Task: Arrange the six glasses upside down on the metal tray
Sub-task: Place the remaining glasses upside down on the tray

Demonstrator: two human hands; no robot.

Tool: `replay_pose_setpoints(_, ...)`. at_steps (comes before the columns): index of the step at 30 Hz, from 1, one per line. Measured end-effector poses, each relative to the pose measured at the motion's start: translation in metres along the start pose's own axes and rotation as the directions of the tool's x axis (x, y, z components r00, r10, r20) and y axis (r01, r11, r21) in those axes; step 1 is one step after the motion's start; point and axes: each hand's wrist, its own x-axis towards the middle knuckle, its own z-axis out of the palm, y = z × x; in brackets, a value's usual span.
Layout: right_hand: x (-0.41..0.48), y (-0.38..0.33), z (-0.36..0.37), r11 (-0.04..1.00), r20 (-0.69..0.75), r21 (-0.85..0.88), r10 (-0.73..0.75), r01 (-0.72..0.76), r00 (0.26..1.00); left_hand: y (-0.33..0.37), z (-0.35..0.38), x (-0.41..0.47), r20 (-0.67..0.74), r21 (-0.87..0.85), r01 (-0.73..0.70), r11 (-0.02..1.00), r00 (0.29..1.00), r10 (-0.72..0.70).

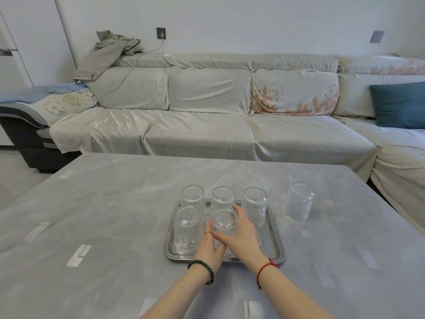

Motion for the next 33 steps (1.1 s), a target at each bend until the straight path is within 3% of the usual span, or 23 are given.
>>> replay_pose_setpoints(4, -0.006, 0.01, 0.0, 0.991, 0.035, 0.123, 0.051, -0.055, 0.998, 0.0, 0.003, -0.003, -0.017, 0.0, -0.006, 1.0, 1.0, 0.006)
replay_pose_setpoints(14, -0.018, 0.026, 0.009, 0.974, 0.077, 0.175, 0.131, -0.143, 0.988, -0.006, 0.007, -0.006, 0.001, 0.067, 0.084, 0.994, 0.996, -0.085)
replay_pose_setpoints(17, -0.017, 0.027, 0.006, 0.975, 0.109, 0.17, 0.127, -0.145, 0.986, -0.004, 0.006, -0.009, 0.012, 0.007, 0.085, 0.996, 0.996, -0.085)
replay_pose_setpoints(20, -0.016, 0.033, -0.007, 0.973, 0.157, 0.167, 0.133, -0.159, 0.979, 0.003, 0.013, -0.02, -0.158, -0.205, 0.083, 0.975, 0.981, -0.117)
replay_pose_setpoints(23, -0.013, 0.043, -0.033, 0.965, 0.136, 0.206, 0.138, -0.164, 0.981, 0.015, 0.03, -0.043, -0.368, -0.408, -0.12, 0.905, 0.929, -0.042)
replay_pose_setpoints(25, -0.008, 0.052, -0.056, 0.96, 0.053, 0.236, 0.146, -0.154, 0.988, 0.027, 0.051, -0.052, -0.314, -0.427, -0.229, 0.875, 0.945, 0.094)
replay_pose_setpoints(28, -0.001, 0.065, -0.09, 0.954, -0.091, 0.248, 0.196, -0.169, 0.976, 0.047, 0.083, -0.038, -0.076, -0.42, -0.213, 0.882, 0.977, 0.199)
replay_pose_setpoints(33, 0.018, 0.087, -0.14, 0.962, -0.212, 0.226, 0.205, -0.156, 0.956, 0.082, 0.121, 0.036, 0.216, -0.248, -0.077, 0.966, 0.967, 0.133)
